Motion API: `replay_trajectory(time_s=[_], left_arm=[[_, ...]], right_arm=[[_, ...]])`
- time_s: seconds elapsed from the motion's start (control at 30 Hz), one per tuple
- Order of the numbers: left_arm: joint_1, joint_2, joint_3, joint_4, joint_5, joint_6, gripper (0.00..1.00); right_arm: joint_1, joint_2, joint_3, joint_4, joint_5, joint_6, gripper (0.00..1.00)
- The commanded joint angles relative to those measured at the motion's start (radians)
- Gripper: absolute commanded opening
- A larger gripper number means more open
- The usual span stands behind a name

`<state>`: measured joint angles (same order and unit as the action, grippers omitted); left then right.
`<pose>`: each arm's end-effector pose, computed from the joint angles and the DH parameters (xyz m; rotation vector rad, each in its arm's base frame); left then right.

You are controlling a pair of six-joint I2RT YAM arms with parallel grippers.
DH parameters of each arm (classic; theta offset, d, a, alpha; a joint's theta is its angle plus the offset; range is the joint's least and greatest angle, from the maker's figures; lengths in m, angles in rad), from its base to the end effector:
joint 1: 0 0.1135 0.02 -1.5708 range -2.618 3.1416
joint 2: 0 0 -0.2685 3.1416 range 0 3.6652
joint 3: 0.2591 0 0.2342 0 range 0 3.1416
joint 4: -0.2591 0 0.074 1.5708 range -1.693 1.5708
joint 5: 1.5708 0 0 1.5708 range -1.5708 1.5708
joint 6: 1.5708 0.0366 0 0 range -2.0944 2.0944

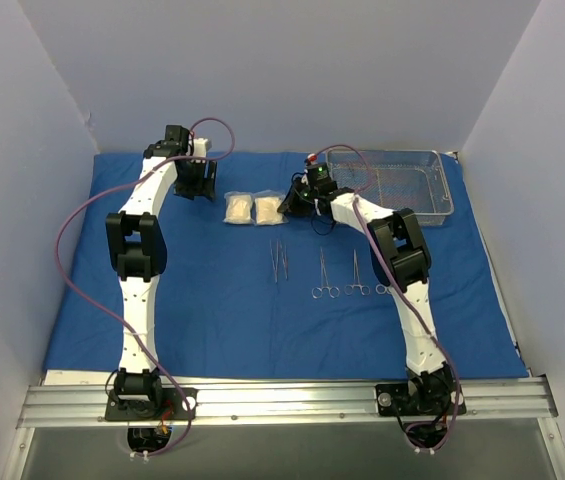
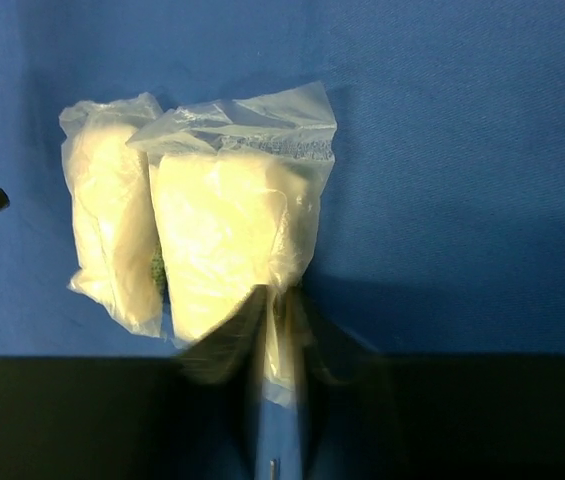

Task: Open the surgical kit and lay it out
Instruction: Place the medical item in the surgical kit, then pick up the medical item from the container.

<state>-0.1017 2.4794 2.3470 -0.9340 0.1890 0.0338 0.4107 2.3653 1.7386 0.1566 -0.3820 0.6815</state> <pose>0.5138 -0.0594 0.2119 0.2423 2.6210 -0.2723 0.4772 0.2227 0.1686 0.0377 2.1776 1.0465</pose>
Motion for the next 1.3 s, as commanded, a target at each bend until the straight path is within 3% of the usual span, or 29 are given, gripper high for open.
replay_trajectory(time_s=[0.0, 0.07, 0.17, 0.37, 0.43, 0.47, 0.53, 0.63, 0.77, 0.87, 1.27], left_arm=[[0.010, -0.063, 0.011, 0.018, -0.008, 0.002, 0.75], [0.010, -0.060, 0.011, 0.018, -0.008, 0.000, 0.75], [0.010, -0.060, 0.011, 0.018, -0.008, 0.000, 0.75], [0.013, -0.062, 0.012, 0.018, -0.008, 0.000, 0.75], [0.013, -0.062, 0.012, 0.018, -0.008, -0.003, 0.75], [0.013, -0.063, 0.014, 0.018, -0.008, -0.005, 0.75], [0.013, -0.063, 0.018, 0.014, -0.006, -0.005, 0.75], [0.013, -0.066, 0.023, 0.006, -0.008, 0.000, 0.75], [0.013, -0.066, 0.024, -0.002, -0.005, 0.003, 0.78], [0.011, -0.062, 0.034, -0.008, -0.003, 0.005, 0.79], [0.011, -0.057, 0.046, -0.025, -0.002, 0.008, 0.79]], right_arm=[[-0.009, -0.104, 0.012, -0.022, 0.008, -0.002, 0.16], [-0.009, -0.126, 0.012, -0.025, 0.017, -0.010, 0.27], [-0.009, -0.182, 0.042, -0.054, 0.063, -0.034, 0.34], [-0.056, -0.285, 0.146, -0.141, 0.212, -0.169, 0.40], [-0.088, -0.265, 0.212, -0.222, 0.253, -0.227, 0.35], [-0.139, -0.250, 0.232, -0.245, 0.241, -0.234, 0.18], [-0.196, -0.192, 0.289, -0.308, 0.204, -0.238, 0.06], [-0.262, -0.106, 0.372, -0.405, 0.209, -0.311, 0.02], [-0.286, 0.004, 0.501, -0.499, 0.273, -0.407, 0.21], [-0.297, 0.083, 0.580, -0.525, 0.282, -0.453, 0.29], [-0.294, 0.193, 0.621, -0.448, 0.305, -0.487, 0.31]])
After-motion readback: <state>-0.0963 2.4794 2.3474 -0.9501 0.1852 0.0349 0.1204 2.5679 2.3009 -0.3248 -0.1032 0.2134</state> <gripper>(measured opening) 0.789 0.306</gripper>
